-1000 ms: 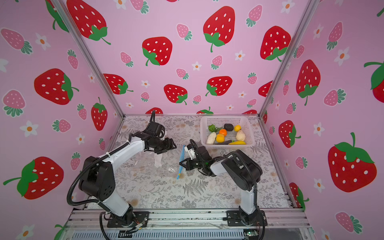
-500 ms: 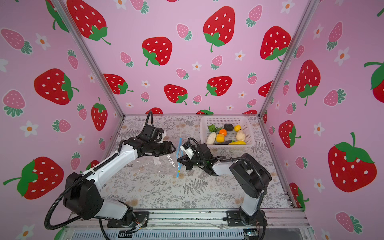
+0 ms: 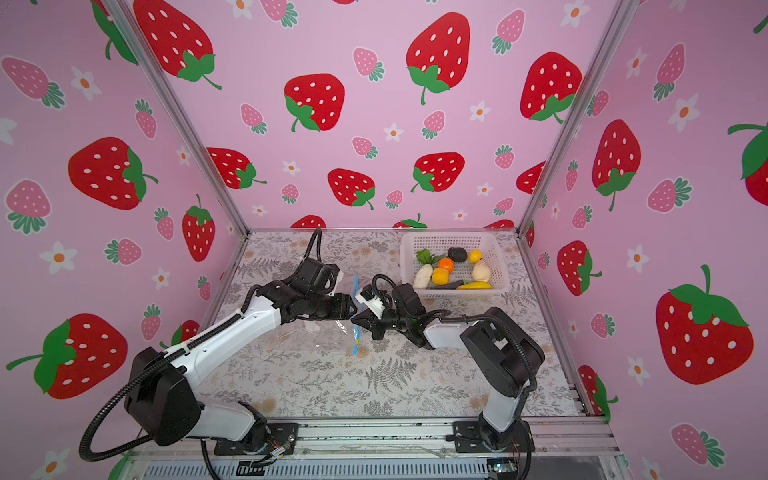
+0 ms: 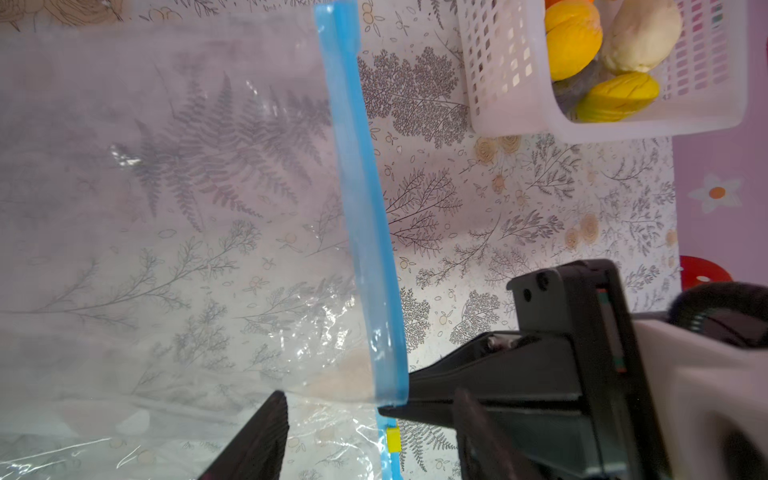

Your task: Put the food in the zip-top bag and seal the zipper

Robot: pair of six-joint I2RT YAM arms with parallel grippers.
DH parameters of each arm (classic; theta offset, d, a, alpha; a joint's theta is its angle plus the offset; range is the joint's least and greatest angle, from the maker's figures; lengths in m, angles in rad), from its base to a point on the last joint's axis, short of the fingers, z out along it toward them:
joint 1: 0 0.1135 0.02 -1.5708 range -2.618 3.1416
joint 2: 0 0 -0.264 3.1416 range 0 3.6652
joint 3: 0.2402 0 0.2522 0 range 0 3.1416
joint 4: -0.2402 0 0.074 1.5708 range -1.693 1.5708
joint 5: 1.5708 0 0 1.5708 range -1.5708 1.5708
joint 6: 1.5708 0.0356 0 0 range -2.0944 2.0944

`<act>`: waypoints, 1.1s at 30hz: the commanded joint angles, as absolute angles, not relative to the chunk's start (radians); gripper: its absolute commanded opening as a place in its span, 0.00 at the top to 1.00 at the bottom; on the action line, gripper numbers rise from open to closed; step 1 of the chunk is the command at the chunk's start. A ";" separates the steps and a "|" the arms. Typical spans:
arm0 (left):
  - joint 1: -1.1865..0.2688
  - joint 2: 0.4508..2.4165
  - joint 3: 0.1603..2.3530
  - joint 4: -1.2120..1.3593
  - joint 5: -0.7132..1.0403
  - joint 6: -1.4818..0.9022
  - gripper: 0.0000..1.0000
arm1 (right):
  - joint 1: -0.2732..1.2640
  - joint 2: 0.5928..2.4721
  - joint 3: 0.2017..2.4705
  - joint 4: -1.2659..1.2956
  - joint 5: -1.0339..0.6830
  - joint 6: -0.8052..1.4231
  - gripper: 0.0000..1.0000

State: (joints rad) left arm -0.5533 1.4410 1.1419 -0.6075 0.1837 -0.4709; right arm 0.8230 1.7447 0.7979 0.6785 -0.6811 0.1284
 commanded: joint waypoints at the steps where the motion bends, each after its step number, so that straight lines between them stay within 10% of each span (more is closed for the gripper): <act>1: -0.569 1.455 1.178 -0.644 0.143 -0.452 0.39 | 0.831 1.710 0.821 0.680 -0.712 0.088 1.00; 33: -0.765 1.499 1.250 -0.714 -0.297 -0.447 0.70 | 0.853 1.774 0.893 0.687 -0.733 0.136 1.00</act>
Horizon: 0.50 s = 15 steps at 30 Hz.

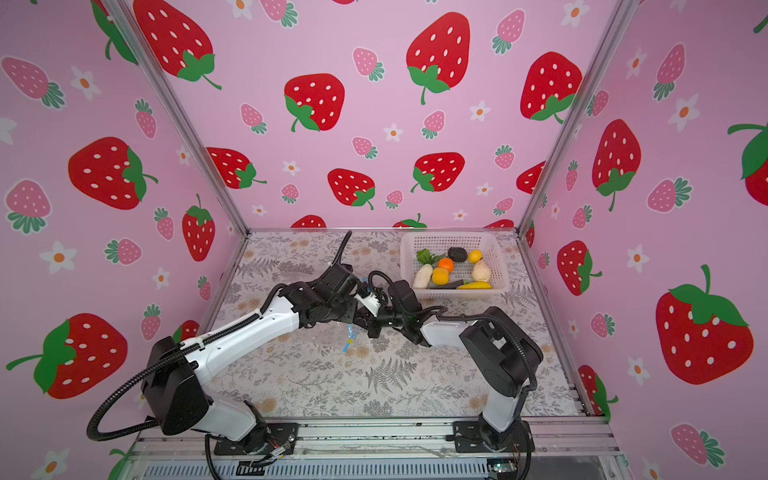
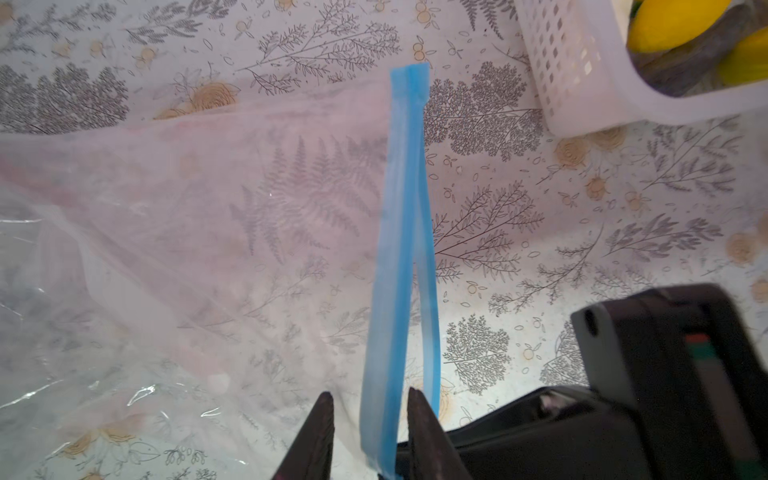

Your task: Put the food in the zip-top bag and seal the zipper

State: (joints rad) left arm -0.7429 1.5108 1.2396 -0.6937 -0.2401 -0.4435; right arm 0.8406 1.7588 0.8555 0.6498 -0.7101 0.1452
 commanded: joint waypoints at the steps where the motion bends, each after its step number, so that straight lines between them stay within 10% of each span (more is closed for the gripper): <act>1: -0.767 1.499 1.250 -0.716 -0.305 -0.447 0.71 | 0.854 1.775 0.894 0.687 -0.735 0.138 1.00; 15: -0.789 1.496 1.261 -0.728 -0.307 -0.461 0.84 | 0.853 1.786 0.913 0.679 -0.742 0.169 1.00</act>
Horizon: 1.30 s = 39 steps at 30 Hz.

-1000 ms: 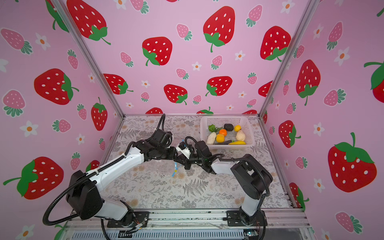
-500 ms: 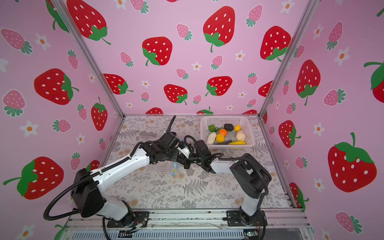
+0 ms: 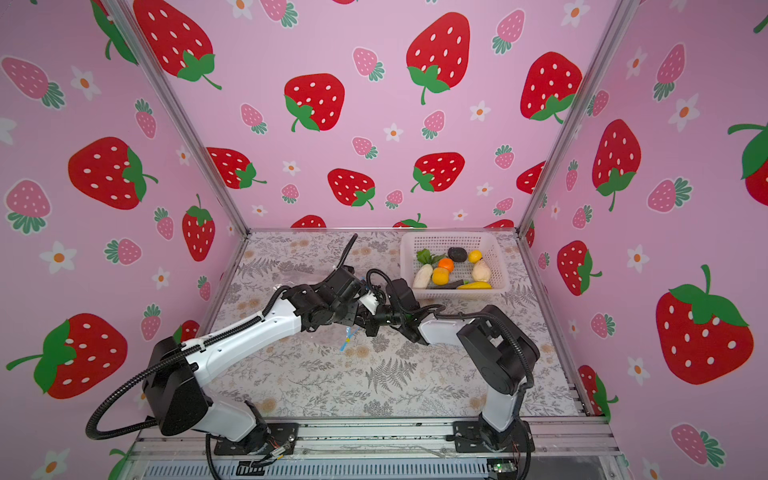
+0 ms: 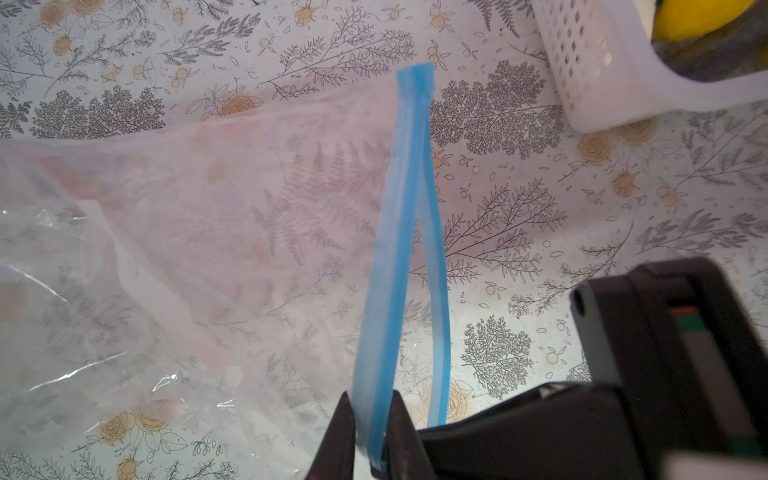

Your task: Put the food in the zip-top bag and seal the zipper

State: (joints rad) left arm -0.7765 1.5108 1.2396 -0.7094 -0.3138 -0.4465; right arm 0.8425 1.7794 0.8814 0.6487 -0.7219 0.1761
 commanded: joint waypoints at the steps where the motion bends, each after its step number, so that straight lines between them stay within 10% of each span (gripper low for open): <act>1: -0.787 1.497 1.261 -0.730 -0.306 -0.463 0.85 | 0.852 1.787 0.914 0.680 -0.745 0.172 1.00; 9: -0.790 1.503 1.266 -0.739 -0.304 -0.478 0.93 | 0.853 1.782 0.913 0.676 -0.751 0.178 0.98; 21: -0.789 1.519 1.288 -0.762 -0.317 -0.543 1.00 | 0.852 1.712 0.879 0.639 -0.763 0.189 0.63; 39: -0.764 1.607 1.399 -0.794 -0.241 -0.616 1.00 | 0.603 1.500 0.989 0.093 -0.515 0.183 0.55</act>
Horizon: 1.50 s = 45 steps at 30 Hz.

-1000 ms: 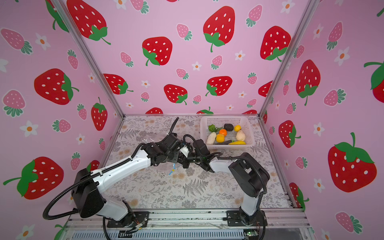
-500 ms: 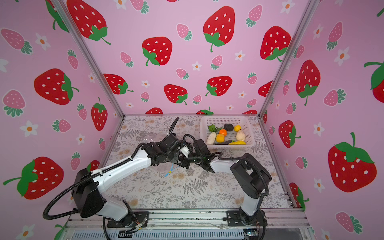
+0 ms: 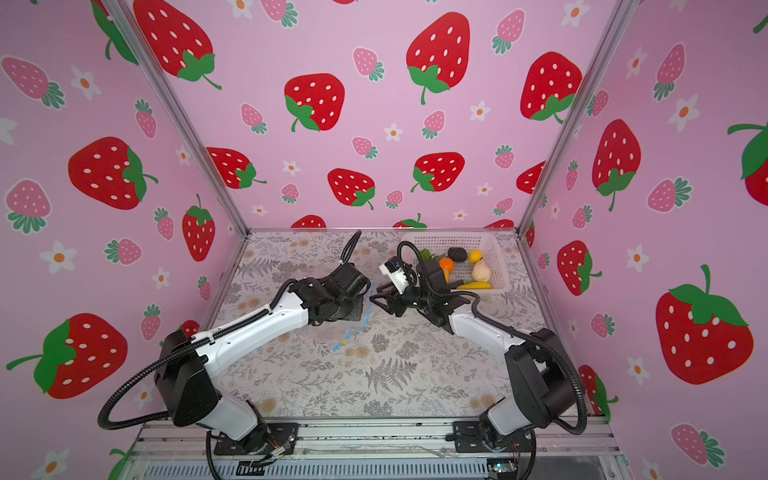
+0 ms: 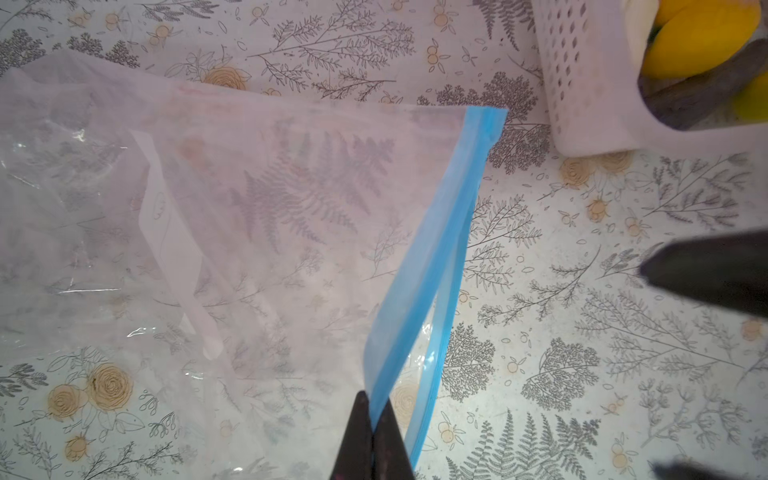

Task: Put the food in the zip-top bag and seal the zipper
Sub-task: 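Release the bag with the right gripper, reach into the basket while the left holds, then lower the right gripper onto the orange-yellow round fruit and close on it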

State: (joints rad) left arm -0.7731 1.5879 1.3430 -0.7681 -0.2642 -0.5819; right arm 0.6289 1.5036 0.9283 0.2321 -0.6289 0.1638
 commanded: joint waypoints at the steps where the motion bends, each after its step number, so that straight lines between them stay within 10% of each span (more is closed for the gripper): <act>1: -0.761 1.614 1.409 -0.797 -0.235 -0.619 1.00 | 0.591 1.509 1.014 0.057 -0.467 0.189 0.55; 17: -0.731 1.690 1.528 -0.830 -0.167 -0.665 1.00 | 0.434 1.818 1.484 -0.461 0.055 0.199 0.50; 45: -0.728 1.684 1.526 -0.835 -0.159 -0.686 1.00 | 0.321 2.043 1.591 -0.536 0.065 0.181 0.28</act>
